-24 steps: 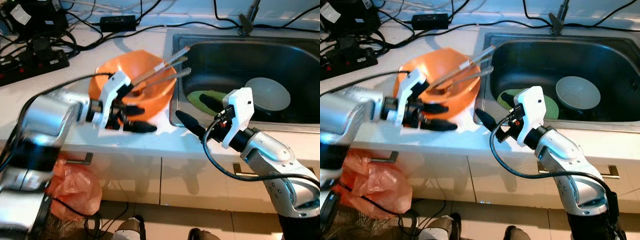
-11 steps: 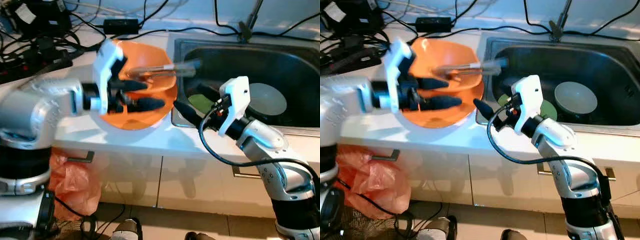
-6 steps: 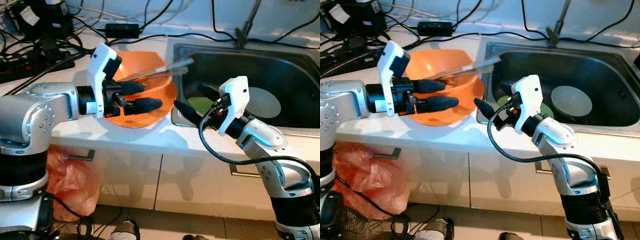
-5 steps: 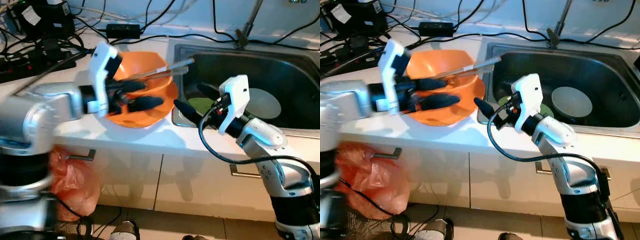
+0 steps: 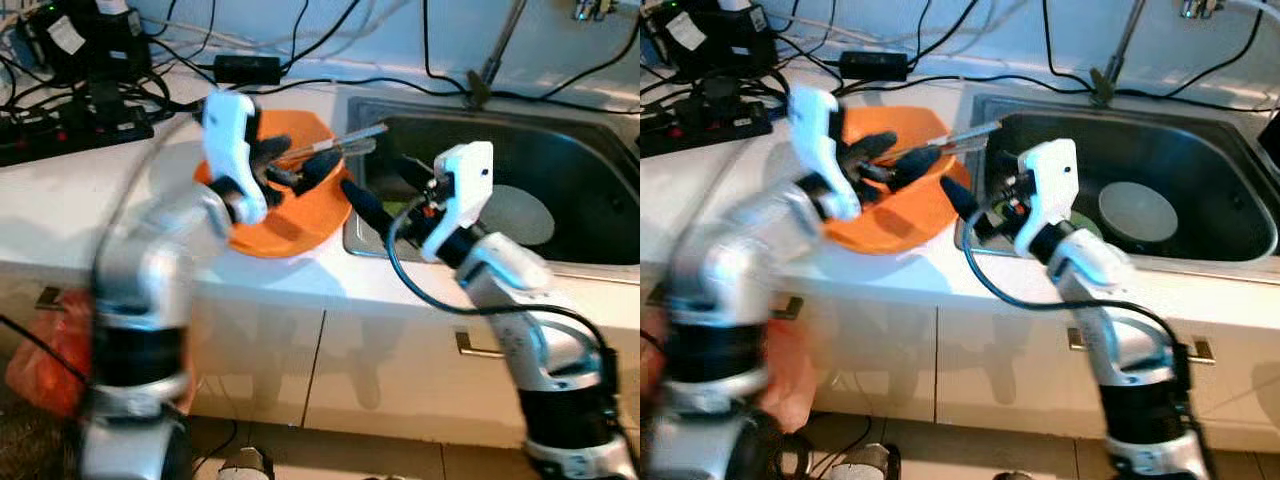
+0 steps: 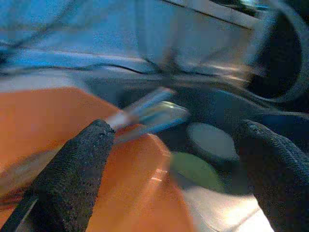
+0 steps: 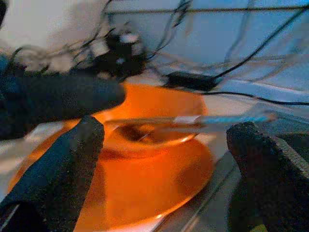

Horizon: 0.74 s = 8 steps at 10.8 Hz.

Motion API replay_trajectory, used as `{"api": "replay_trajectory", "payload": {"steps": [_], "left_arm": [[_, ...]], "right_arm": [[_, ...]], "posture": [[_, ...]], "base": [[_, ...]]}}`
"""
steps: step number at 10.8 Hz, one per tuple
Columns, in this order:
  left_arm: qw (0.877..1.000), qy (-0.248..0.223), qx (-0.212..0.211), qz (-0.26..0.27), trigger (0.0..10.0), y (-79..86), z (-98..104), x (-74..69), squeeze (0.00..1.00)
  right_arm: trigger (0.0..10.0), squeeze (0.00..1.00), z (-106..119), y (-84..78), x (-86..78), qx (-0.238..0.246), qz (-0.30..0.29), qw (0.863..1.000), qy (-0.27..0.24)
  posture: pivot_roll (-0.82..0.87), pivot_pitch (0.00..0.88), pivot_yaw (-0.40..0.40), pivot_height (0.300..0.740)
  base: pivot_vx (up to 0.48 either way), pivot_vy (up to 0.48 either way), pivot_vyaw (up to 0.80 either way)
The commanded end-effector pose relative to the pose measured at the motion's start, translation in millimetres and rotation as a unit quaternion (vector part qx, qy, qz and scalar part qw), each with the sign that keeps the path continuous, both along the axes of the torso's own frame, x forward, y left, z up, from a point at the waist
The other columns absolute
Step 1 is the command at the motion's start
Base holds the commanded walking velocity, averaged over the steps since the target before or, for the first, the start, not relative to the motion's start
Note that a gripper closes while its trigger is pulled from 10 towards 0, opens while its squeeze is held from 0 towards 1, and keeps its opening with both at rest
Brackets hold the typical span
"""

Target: Kitchen organization

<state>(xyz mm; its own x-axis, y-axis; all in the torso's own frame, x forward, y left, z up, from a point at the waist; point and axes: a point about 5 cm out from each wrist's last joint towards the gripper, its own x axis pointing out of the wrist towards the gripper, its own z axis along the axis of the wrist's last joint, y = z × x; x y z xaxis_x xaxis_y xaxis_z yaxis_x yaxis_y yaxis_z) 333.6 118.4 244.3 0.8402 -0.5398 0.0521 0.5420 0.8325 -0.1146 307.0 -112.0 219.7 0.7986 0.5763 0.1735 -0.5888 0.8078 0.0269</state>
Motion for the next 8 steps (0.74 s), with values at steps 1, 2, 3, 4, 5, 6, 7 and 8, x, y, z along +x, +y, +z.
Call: {"api": "replay_trajectory", "payload": {"steps": [1,2,3,4,5,6,7,8], "left_arm": [[0.999,-0.015,0.014,0.030,10.0,1.1,-2,2.0,0.00],[0.994,0.009,-0.075,0.078,10.0,-1.4,-11,1.2,0.00],[0.994,-0.031,-0.035,0.094,10.0,-10.0,-19,-4.6,0.00],[0.993,-0.032,-0.048,0.103,10.0,-12.7,-21,-5.6,0.00],[0.992,-0.045,-0.045,0.113,10.0,-15.5,-22,-5.7,0.00],[0.992,-0.046,-0.050,0.109,10.0,-20.0,-23,-5.9,0.00],[0.992,-0.048,-0.051,0.109,10.0,-21.1,-23,-6.1,0.00],[0.991,-0.051,-0.054,0.111,10.0,-22.3,-24,-6.6,0.00]], "right_arm": [[10.0,0.00,4,-8.8,4.5,0.007,-0.031,0.999,-0.007],[10.0,0.00,7,-10.2,6.7,0.026,-0.057,0.998,-0.014],[10.0,0.00,8,-10.1,8.5,0.025,-0.069,0.997,-0.015],[10.0,0.00,8,-9.8,9.1,0.025,-0.074,0.997,-0.013],[10.0,0.00,8,-8.4,9.2,0.026,-0.076,0.997,-0.012],[10.0,0.00,8,-6.7,9.3,0.023,-0.074,0.997,-0.014],[10.0,0.00,9,-6.6,9.3,0.023,-0.074,0.997,-0.015],[10.0,0.00,9,-7.0,8.9,0.021,-0.074,0.997,-0.017]], "posture": [[0.09,0.037,-0.040,0.740],[0.09,0.037,-0.040,0.740],[0.08,0.036,-0.044,0.740],[0.08,0.036,-0.044,0.740],[0.07,0.039,-0.047,0.740],[0.07,0.040,-0.049,0.740],[0.07,0.042,-0.048,0.740],[0.07,0.045,-0.046,0.740]], "base": [[0.000,0.000,0.00],[0.000,0.000,0.00],[0.000,0.000,0.00],[0.000,0.000,0.00],[0.000,0.000,0.00],[0.000,-0.300,0.00],[0.000,-0.371,0.00],[0.000,-0.375,0.00]]}}
